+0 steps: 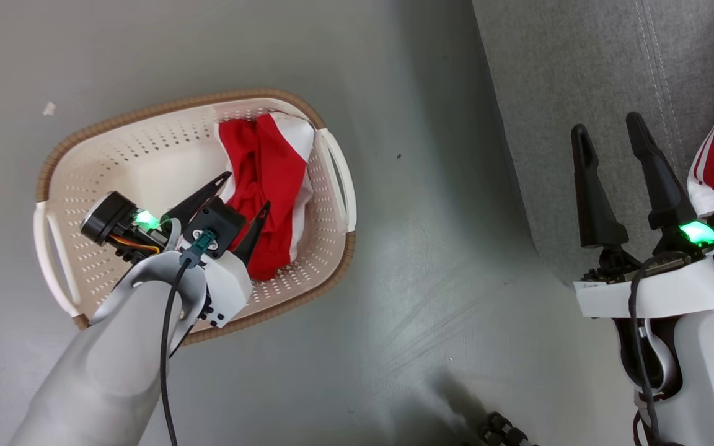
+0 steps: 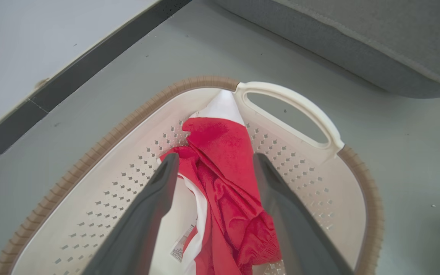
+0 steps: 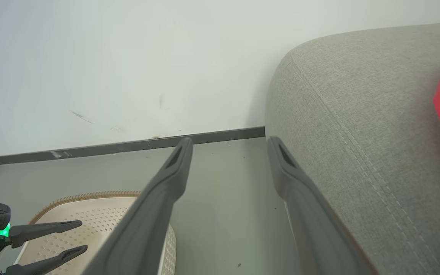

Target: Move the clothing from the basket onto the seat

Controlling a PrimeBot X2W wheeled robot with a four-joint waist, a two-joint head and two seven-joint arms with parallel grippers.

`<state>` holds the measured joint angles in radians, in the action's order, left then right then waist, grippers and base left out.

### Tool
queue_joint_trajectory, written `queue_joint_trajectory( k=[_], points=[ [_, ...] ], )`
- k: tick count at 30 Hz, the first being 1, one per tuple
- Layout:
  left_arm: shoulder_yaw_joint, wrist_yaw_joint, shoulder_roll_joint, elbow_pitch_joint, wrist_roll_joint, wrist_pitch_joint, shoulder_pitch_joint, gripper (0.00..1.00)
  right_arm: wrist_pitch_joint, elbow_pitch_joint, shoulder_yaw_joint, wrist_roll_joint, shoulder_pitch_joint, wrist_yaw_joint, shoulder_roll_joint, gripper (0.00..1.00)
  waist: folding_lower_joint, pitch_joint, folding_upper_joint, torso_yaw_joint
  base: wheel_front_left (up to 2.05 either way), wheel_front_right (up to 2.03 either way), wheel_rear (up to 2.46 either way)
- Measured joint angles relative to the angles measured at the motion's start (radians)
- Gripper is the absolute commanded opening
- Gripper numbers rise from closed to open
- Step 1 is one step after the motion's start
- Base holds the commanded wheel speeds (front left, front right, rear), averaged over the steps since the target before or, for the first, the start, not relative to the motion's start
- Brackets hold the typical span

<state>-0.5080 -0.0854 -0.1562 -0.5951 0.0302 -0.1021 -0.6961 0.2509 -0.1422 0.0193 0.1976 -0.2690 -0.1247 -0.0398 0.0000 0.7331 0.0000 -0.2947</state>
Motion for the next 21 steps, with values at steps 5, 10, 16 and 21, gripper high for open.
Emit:
queue_joint_trajectory(
  k=[5, 10, 16, 21],
  points=[
    [0.001, -0.005, -0.013, -0.021, -0.014, 0.004, -0.020, 1.00, 0.000, 0.000, 0.009, 0.014, -0.024, 0.000, 0.000, 1.00, 0.0000, 0.035, 0.0000, -0.023, 0.00, 0.00, 0.00],
    [0.004, -0.005, -0.024, -0.032, -0.015, 0.004, -0.046, 1.00, 0.000, 0.000, 0.024, 0.032, -0.050, 0.000, 0.000, 1.00, 0.0000, 0.067, 0.0000, -0.046, 0.00, 0.00, 0.00],
    [0.007, -0.005, -0.036, -0.054, -0.018, 0.004, -0.067, 1.00, 0.000, 0.001, 0.037, 0.049, -0.078, 0.000, 0.000, 1.00, 0.0000, 0.102, 0.0000, -0.073, 0.00, 0.00, 0.00],
    [0.010, -0.005, -0.050, -0.081, -0.024, 0.013, -0.078, 1.00, 0.002, 0.000, 0.045, 0.059, -0.098, 0.000, 0.000, 1.00, 0.0001, 0.128, 0.0000, -0.094, 0.00, 0.00, 0.00]
  ],
)
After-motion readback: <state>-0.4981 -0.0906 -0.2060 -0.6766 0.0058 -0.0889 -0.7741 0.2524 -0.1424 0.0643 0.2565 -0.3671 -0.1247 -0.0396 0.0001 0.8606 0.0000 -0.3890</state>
